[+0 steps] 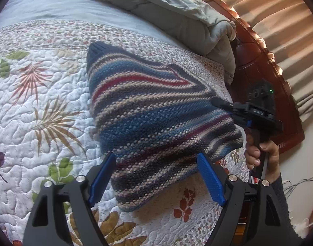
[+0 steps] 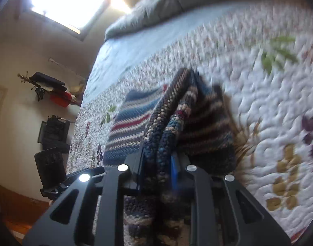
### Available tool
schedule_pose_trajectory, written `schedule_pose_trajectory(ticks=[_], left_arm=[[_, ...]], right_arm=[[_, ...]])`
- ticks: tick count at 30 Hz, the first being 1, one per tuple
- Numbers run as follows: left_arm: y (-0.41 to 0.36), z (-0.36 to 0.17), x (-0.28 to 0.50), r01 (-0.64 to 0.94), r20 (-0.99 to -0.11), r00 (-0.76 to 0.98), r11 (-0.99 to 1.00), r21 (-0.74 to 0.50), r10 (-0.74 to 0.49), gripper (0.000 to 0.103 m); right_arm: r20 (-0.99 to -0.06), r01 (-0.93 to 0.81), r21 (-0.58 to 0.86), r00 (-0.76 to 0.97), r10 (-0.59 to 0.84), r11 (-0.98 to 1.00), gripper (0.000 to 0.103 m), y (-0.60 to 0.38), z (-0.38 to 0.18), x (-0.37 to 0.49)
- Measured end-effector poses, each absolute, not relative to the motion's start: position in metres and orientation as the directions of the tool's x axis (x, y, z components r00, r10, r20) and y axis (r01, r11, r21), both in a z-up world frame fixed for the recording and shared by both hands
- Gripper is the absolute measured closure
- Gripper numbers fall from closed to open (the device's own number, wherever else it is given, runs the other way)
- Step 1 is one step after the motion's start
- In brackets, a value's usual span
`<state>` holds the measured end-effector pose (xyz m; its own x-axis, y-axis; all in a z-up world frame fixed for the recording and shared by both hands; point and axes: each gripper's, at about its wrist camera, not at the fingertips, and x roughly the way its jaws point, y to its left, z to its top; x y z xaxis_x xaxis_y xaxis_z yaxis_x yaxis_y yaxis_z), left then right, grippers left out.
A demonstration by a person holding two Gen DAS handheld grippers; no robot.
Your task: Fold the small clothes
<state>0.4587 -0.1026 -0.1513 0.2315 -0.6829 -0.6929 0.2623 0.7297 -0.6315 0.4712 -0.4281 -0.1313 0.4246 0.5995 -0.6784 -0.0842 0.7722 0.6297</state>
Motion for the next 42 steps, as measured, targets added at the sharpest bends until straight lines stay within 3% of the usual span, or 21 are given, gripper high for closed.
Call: schedule_pose_trajectory(ticks=[4, 10, 12, 16, 18, 22, 25, 26, 29, 35, 36, 39, 41, 42], left_arm=[[-0.104, -0.133, 0.452, 0.309, -0.634, 0.269, 0.689, -0.655, -0.725, 0.021], [-0.126, -0.128, 0.450, 0.373, -0.604, 0.221, 0.639, -0.673, -0.765, 0.021], [-0.136, -0.132, 0.452, 0.383, -0.618, 0.195, 0.639, -0.667, -0.762, 0.021], [-0.142, -0.128, 0.455, 0.380, -0.604, 0.188, 0.624, -0.682, -0.774, 0.021], [-0.146, -0.117, 0.457, 0.401, -0.588, 0.197, 0.612, -0.682, -0.784, 0.021], [-0.162, -0.105, 0.478, 0.404, -0.545, 0.179, 0.567, -0.718, -0.819, 0.021], [-0.175, -0.116, 0.494, 0.378, -0.567, 0.157, 0.579, -0.722, -0.809, 0.021], [-0.179, -0.125, 0.500, 0.363, -0.590, 0.150, 0.600, -0.713, -0.793, 0.021], [-0.181, -0.148, 0.514, 0.312, -0.630, 0.136, 0.637, -0.705, -0.765, 0.023], [-0.166, -0.178, 0.521, 0.241, -0.635, 0.105, 0.639, -0.730, -0.765, 0.051], [-0.160, -0.172, 0.517, 0.239, -0.631, 0.119, 0.639, -0.731, -0.767, 0.050], [-0.150, -0.140, 0.486, 0.329, -0.601, 0.189, 0.626, -0.707, -0.777, 0.028], [-0.153, -0.134, 0.461, 0.392, -0.585, 0.186, 0.605, -0.693, -0.790, 0.027], [-0.155, -0.136, 0.452, 0.407, -0.589, 0.176, 0.603, -0.686, -0.789, 0.027]], right_arm=[[-0.654, -0.095, 0.601, 0.512, 0.557, 0.794, 0.084, -0.449, -0.121, 0.448], [-0.715, 0.059, 0.614, 0.465, 0.522, 0.787, 0.083, -0.476, -0.207, 0.438], [-0.674, 0.062, 0.668, 0.472, 0.568, 0.742, 0.076, -0.479, -0.215, 0.432], [-0.642, 0.032, 0.684, 0.502, 0.580, 0.729, 0.053, -0.483, -0.195, 0.418], [-0.638, 0.021, 0.674, 0.520, 0.568, 0.738, 0.053, -0.488, -0.185, 0.405], [-0.620, -0.028, 0.655, 0.551, 0.558, 0.755, 0.058, -0.486, -0.162, 0.382], [-0.638, -0.053, 0.632, 0.531, 0.558, 0.773, 0.064, -0.468, -0.168, 0.369], [-0.662, -0.045, 0.610, 0.520, 0.539, 0.791, 0.074, -0.465, -0.174, 0.369], [-0.703, 0.015, 0.593, 0.498, 0.508, 0.805, 0.086, -0.468, -0.198, 0.369], [-0.745, 0.041, 0.566, 0.453, 0.489, 0.824, 0.086, -0.472, -0.221, 0.370], [-0.734, 0.029, 0.579, 0.454, 0.506, 0.815, 0.085, -0.473, -0.212, 0.371], [-0.679, -0.002, 0.602, 0.525, 0.513, 0.798, 0.075, -0.484, -0.182, 0.383], [-0.672, 0.003, 0.608, 0.535, 0.513, 0.794, 0.062, -0.487, -0.173, 0.405], [-0.677, 0.002, 0.614, 0.515, 0.526, 0.789, 0.062, -0.486, -0.172, 0.424]])
